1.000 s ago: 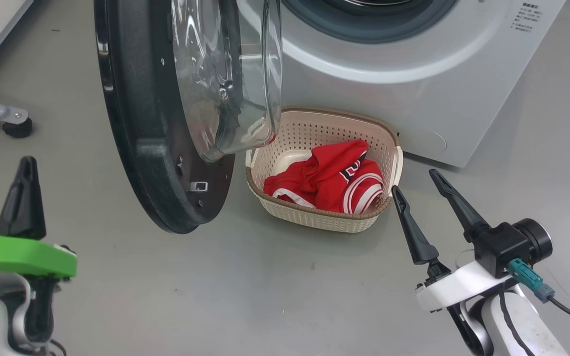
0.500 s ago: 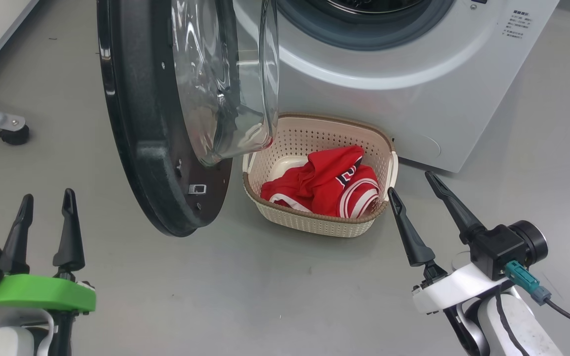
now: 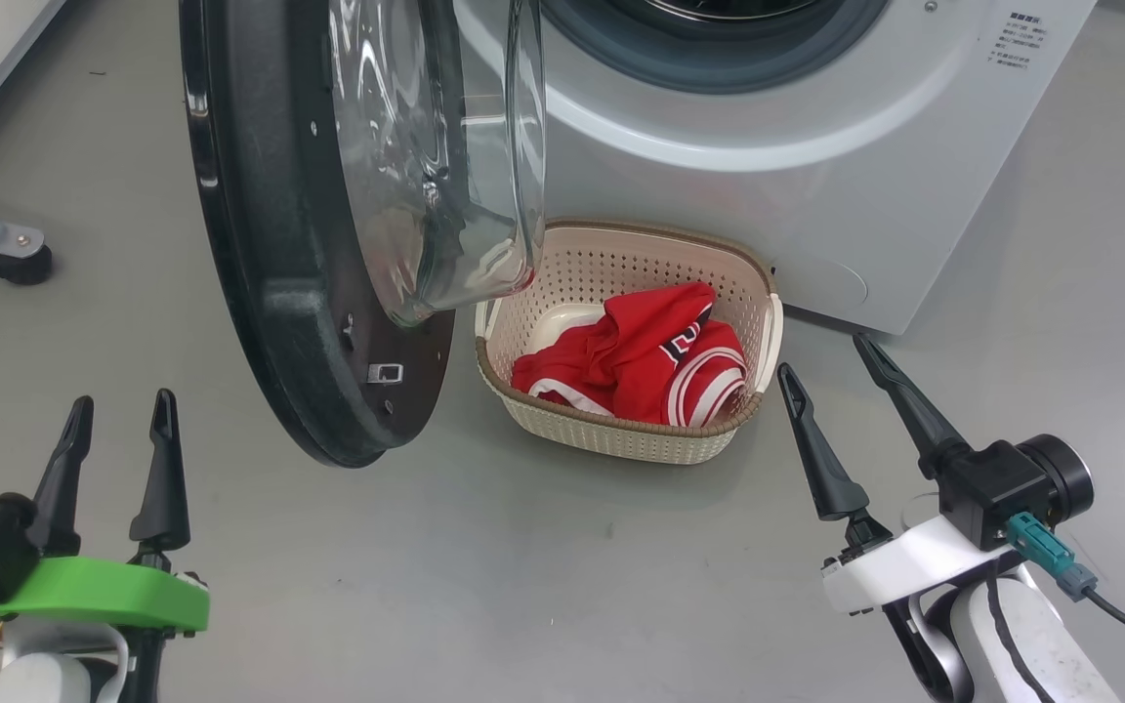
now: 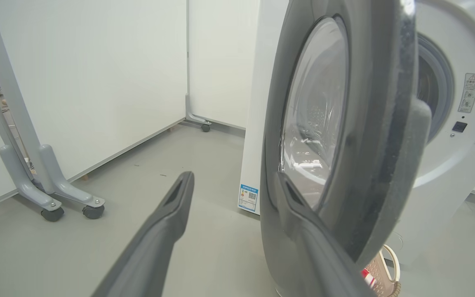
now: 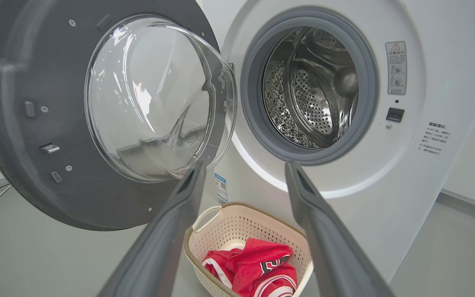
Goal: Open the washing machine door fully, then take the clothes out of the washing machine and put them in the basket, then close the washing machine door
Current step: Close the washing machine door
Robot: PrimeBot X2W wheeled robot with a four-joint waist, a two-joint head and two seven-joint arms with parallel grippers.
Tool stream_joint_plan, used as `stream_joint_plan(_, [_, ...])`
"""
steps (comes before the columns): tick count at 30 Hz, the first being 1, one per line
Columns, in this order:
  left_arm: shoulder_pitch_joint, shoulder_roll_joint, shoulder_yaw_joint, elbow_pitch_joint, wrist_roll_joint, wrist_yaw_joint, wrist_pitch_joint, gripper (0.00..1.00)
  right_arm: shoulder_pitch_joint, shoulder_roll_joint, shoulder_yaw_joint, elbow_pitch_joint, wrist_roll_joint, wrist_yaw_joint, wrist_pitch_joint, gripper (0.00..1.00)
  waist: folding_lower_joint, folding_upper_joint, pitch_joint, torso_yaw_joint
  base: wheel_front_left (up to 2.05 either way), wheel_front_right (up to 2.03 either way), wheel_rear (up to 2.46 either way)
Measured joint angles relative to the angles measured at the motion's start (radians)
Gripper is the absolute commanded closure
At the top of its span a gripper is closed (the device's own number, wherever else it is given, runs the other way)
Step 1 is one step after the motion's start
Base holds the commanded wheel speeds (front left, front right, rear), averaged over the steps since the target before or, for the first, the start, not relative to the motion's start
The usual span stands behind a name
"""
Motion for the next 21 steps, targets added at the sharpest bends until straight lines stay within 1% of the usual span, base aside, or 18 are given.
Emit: stream_joint_plan(21, [0.0,0.0,-0.006,0.034,0.002,0.0,-0.025,0.0,0.0,0.001,0.0,0.001,0.002,-0.001,-0.003,0.0,0.0,0.0,-0.004,0.003,0.0,0.0,0.0])
